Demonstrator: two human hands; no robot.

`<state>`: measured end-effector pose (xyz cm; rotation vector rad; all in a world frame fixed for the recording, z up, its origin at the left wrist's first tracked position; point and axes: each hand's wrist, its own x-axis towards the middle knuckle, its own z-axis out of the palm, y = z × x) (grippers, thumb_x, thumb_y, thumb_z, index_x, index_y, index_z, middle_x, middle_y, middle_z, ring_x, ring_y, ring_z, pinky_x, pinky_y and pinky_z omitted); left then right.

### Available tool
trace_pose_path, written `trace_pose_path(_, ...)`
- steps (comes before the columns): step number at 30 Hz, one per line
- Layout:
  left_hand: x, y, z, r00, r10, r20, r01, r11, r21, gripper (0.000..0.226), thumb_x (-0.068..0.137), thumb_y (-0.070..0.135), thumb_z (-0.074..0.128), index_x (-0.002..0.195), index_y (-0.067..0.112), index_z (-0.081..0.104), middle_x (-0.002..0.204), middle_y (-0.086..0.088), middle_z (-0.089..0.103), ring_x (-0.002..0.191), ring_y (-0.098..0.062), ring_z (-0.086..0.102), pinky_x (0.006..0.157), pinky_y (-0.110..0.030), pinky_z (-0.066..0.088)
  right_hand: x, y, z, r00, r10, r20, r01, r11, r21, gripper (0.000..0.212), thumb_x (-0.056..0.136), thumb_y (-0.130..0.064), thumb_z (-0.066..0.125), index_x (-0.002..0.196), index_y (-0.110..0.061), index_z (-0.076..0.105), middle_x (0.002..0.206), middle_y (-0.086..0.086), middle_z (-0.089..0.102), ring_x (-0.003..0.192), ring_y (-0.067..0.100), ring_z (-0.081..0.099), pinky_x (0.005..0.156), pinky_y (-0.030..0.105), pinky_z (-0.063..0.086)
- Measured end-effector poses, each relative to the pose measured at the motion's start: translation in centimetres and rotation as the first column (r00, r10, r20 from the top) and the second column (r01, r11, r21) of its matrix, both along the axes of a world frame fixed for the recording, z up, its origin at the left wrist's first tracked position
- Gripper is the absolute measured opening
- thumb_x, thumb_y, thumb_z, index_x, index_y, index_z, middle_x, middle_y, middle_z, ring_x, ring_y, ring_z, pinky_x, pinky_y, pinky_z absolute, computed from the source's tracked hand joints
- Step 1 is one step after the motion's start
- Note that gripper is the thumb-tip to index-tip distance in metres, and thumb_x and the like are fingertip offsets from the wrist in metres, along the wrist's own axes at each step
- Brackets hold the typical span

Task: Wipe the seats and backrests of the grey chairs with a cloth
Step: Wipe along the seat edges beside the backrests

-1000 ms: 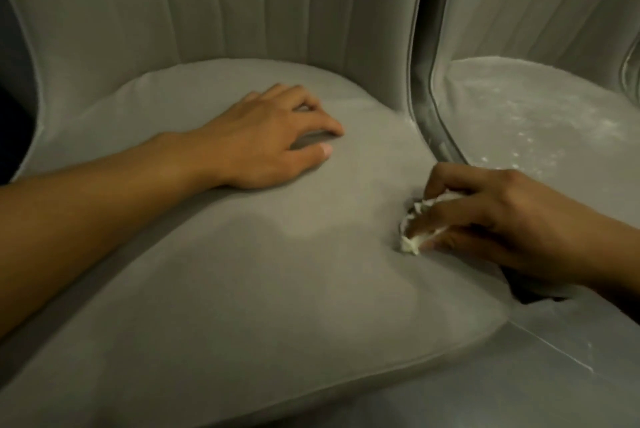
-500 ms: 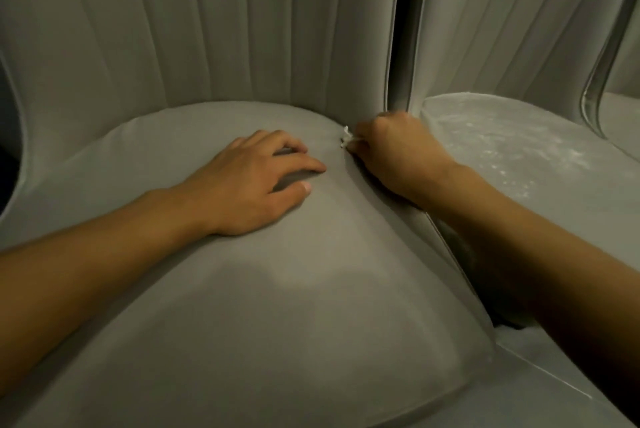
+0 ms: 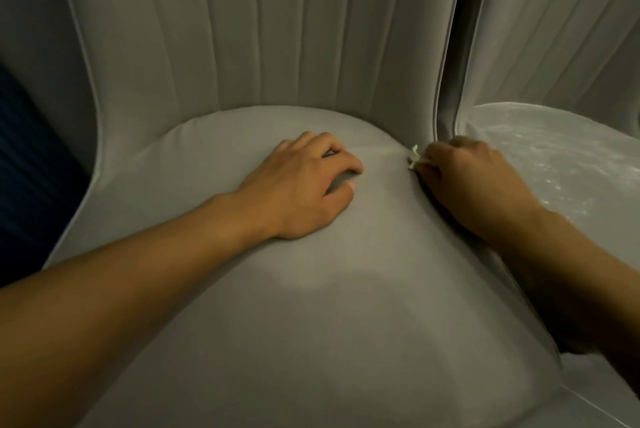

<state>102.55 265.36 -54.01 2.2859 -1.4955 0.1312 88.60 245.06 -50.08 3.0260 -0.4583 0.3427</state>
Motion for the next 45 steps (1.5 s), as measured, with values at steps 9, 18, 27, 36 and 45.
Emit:
trace_pose_path(9, -0.4, 0.1, 0.2, 0.999, 0.018, 0.032, -0.019, 1.0, 0.018, 0.047, 0.092, 0.052, 0.039, 0.133, 0.034, 0.055, 0.126, 0.008, 0.051, 0.119, -0.015, 0.046, 0.103, -0.04, 0.041, 5.8, 1.4, -0.1, 0.974, 0.219, -0.062, -0.222, 0.974, -0.044, 0.034, 0.098, -0.044, 0.042, 0.096, -0.016, 0.062, 0.093, 0.014, 0.061, 0.081, 0.04, 0.062, 0.072, 0.047, 0.055)
trace_pose_path(18, -0.3, 1.6, 1.3, 0.99, 0.119, 0.08, -0.121, 0.993, 0.015, 0.042, 0.09, 0.052, 0.041, 0.122, 0.031, 0.058, 0.12, 0.006, 0.056, 0.113, -0.018, 0.049, 0.091, -0.039, 0.045, 16.3, 3.9, 0.2, 0.999, 0.054, -0.005, -0.053, 0.994, 0.091, 0.031, 0.099, -0.029, 0.05, 0.11, -0.004, 0.066, 0.113, 0.025, 0.061, 0.101, 0.046, 0.061, 0.074, 0.04, 0.044)
trace_pose_path(27, 0.8, 6.8, 1.3, 0.979, 0.138, 0.153, -0.135, 0.99, -0.03, 0.034, 0.094, 0.049, 0.043, 0.104, 0.028, 0.068, 0.103, 0.008, 0.065, 0.093, -0.013, 0.057, 0.074, -0.031, 0.048, 21.3, 10.6, -0.2, 0.982, 0.186, -0.005, -0.183, 0.97, 0.16, 0.036, 0.098, -0.037, 0.049, 0.107, -0.006, 0.065, 0.114, 0.021, 0.064, 0.102, 0.041, 0.062, 0.078, 0.039, 0.048)
trace_pose_path(36, 0.9, 7.9, 1.2, 0.99, 0.082, 0.116, -0.082, 0.997, -0.012, 0.045, 0.091, 0.05, 0.042, 0.123, 0.03, 0.068, 0.122, 0.008, 0.066, 0.108, -0.015, 0.058, 0.088, -0.039, 0.049, 21.4, 14.4, 1.4, 0.741, 0.663, -0.106, -0.585, 0.715, 0.383, 0.031, 0.092, -0.039, 0.068, 0.118, -0.023, 0.07, 0.1, -0.023, 0.063, 0.089, -0.006, 0.058, 0.078, 0.008, 0.043)
trace_pose_path(45, 2.5, 8.6, 1.1, 1.0, -0.025, -0.014, 0.027, 0.99, 0.137, 0.061, 0.085, 0.069, 0.032, 0.142, 0.049, 0.045, 0.149, 0.009, 0.039, 0.139, -0.014, 0.033, 0.112, -0.04, 0.027, 13.8, 4.9, 1.9, 0.958, 0.26, -0.124, -0.252, 0.964, 0.081, 0.029, 0.092, -0.045, 0.063, 0.115, -0.029, 0.07, 0.107, 0.003, 0.067, 0.1, 0.028, 0.064, 0.085, 0.035, 0.051)
